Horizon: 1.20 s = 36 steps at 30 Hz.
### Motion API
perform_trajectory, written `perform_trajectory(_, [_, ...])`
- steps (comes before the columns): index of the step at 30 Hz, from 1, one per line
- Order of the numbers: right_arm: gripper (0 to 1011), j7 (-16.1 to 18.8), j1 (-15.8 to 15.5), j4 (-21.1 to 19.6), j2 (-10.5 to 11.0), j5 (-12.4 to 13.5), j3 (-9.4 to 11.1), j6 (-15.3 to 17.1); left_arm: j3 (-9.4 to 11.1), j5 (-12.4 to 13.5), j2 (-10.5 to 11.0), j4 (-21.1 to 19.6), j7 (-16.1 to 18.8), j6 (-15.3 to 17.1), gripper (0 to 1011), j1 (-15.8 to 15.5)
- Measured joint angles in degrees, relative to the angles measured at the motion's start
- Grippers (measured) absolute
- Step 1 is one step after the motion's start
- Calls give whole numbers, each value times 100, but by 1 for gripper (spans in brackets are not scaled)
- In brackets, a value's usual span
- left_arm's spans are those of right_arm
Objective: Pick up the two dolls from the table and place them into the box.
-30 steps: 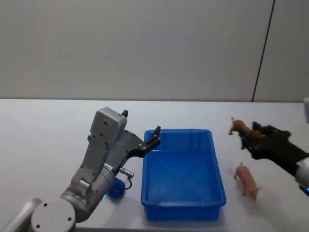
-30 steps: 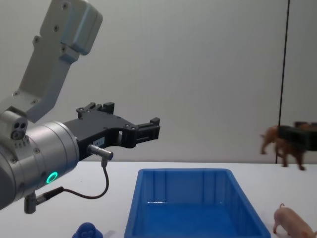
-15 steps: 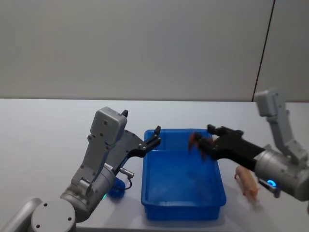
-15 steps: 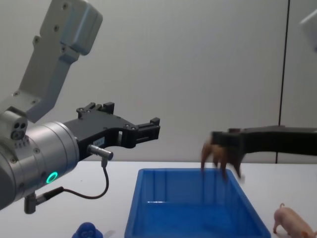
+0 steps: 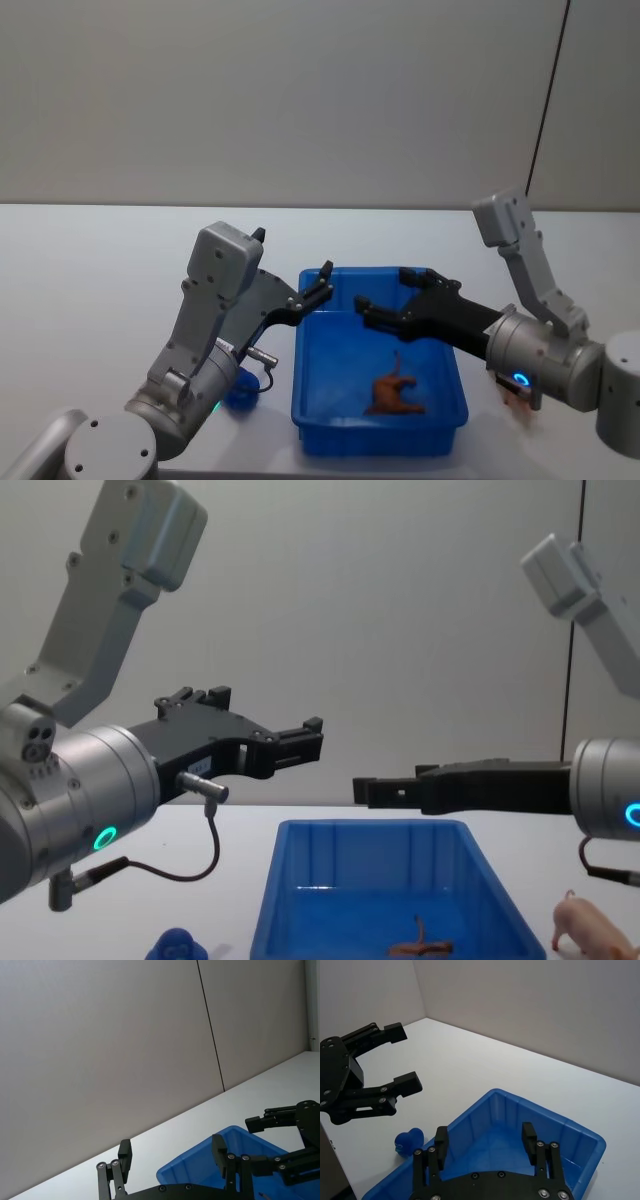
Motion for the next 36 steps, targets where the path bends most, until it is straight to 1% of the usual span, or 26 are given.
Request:
perform_trajectory(2, [910,-5,-3,-4,0,-15,-6,-4,0,0,0,0,0,0,1003,0])
perform_trajectory(3, [954,-32,-29,-41,16,-27,-11,-9,0,0,0,0,0,0,1003,0])
perform_trajectory(5, [1001,-86,-85,-116,53,-31,-11,-13,0,0,0,0,0,0,1003,0])
perform_trajectory(11, [1001,-300,-333,-408,223,7,27,-19,0,0,0,0,0,0,1003,0])
perform_trajectory(14, [1001,-483,-589,-675,399,82,78,-32,0,0,0,0,0,0,1003,0])
perform_trajectory(15, [1001,-483,-589,-675,399,82,78,-32,0,0,0,0,0,0,1003,0])
perform_trajectory(18, [1001,-652,-850,-922,581,160,133,-50,0,0,0,0,0,0,1003,0])
perform_trajectory(20, [1001,-722,-942,-1009,646,196,153,-61,0,0,0,0,0,0,1003,0])
perform_trajectory(24, [1001,-920,-1220,-1255,843,282,218,-109,0,0,0,0,0,0,1003,0])
perform_trajectory(30, [1001,-1195,-1501,-1482,1038,395,304,-187,0,0,0,0,0,0,1003,0])
perform_trajectory(36, [1001,-1401,-1658,-1589,1158,496,377,-213,0,0,0,0,0,0,1003,0])
